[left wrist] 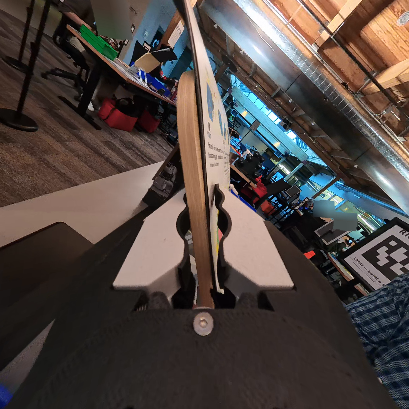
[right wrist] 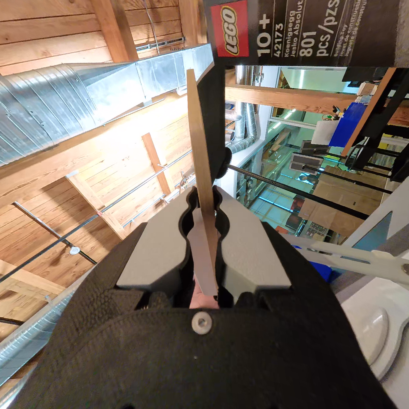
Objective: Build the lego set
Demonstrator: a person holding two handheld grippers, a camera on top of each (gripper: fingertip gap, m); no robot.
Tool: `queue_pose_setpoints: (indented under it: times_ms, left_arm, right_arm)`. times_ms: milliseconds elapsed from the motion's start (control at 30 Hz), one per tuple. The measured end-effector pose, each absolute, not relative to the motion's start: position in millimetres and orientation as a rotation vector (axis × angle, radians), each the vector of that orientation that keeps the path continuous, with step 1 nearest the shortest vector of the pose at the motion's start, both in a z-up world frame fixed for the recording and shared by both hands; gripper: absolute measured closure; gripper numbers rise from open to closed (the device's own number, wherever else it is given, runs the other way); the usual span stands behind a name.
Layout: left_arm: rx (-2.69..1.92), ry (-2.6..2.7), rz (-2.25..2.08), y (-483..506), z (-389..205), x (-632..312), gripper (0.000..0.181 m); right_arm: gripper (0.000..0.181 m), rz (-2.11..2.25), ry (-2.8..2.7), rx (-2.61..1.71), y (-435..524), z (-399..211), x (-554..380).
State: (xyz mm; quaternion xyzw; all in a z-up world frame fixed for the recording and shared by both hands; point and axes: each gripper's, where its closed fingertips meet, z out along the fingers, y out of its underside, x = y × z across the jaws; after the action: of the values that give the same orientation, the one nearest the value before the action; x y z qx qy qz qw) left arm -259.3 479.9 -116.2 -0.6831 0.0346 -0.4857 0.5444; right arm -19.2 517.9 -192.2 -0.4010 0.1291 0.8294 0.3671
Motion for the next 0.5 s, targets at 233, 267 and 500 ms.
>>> queue_pose_setpoints:
  times_ms: [233,267,500]
  left_arm:
    - [-1.582,0.062,-1.172,472,-114,-253,0.163]
    - [-1.576,0.069,-1.174,471,-113,-252,0.163]
    - [-1.555,0.009,-1.067,469,-112,-255,0.154]
  right_arm:
    - [0.17,2.149,0.324,-1.032,487,-193,-10]
    - [0.17,2.15,0.3,-1.035,484,-193,-9]
    - [0.145,2.106,0.18,-1.174,499,-196,5]
